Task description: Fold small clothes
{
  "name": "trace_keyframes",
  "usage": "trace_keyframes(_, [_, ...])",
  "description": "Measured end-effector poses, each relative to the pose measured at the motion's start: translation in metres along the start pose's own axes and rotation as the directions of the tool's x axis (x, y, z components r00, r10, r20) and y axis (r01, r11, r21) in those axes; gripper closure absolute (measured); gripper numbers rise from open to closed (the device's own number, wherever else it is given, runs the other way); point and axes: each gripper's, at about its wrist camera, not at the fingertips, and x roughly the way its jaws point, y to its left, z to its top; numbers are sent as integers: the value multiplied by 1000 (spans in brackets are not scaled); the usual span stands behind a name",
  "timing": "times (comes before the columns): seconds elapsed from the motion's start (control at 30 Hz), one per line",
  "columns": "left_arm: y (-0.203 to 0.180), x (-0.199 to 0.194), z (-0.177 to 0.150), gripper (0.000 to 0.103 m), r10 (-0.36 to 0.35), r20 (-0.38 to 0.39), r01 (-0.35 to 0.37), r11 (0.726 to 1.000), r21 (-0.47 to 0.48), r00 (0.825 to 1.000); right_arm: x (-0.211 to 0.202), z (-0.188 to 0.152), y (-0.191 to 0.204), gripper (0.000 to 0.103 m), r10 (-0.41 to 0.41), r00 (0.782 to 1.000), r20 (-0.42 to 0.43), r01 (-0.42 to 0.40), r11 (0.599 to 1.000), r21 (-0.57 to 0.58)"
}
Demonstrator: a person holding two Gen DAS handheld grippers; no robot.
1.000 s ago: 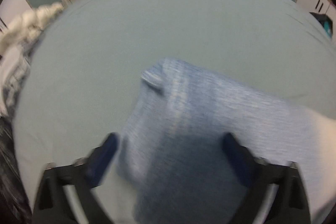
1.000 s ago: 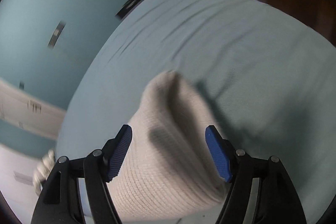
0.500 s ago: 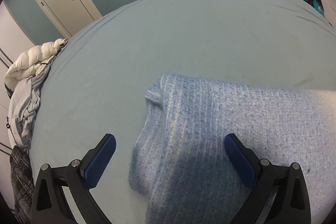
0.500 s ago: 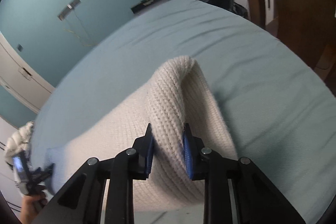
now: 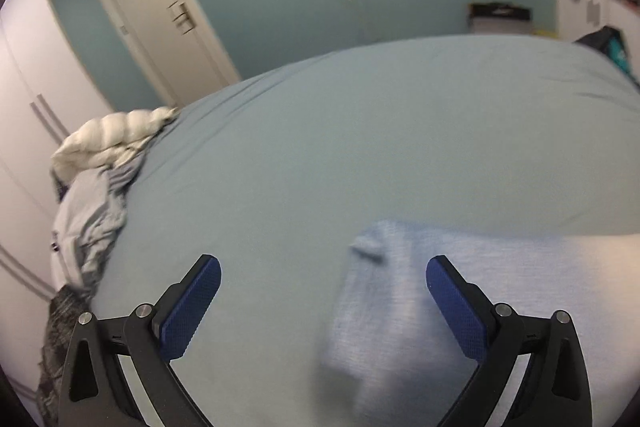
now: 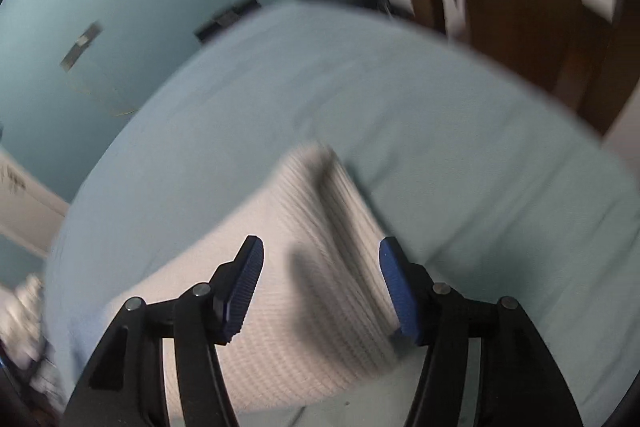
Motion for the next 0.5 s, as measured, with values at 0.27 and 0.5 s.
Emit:
trace_keyframes(0.27, [-81,23,-33,0,-284,-237,326,931,162,929,13,-56,87,31,33,999,-33,-45,890,-453])
trace_keyframes(0.5, [-106,38,-50,0,-182,-235,230,952,200,955,48,-84,89,13,-60,998,-25,33,792,-609])
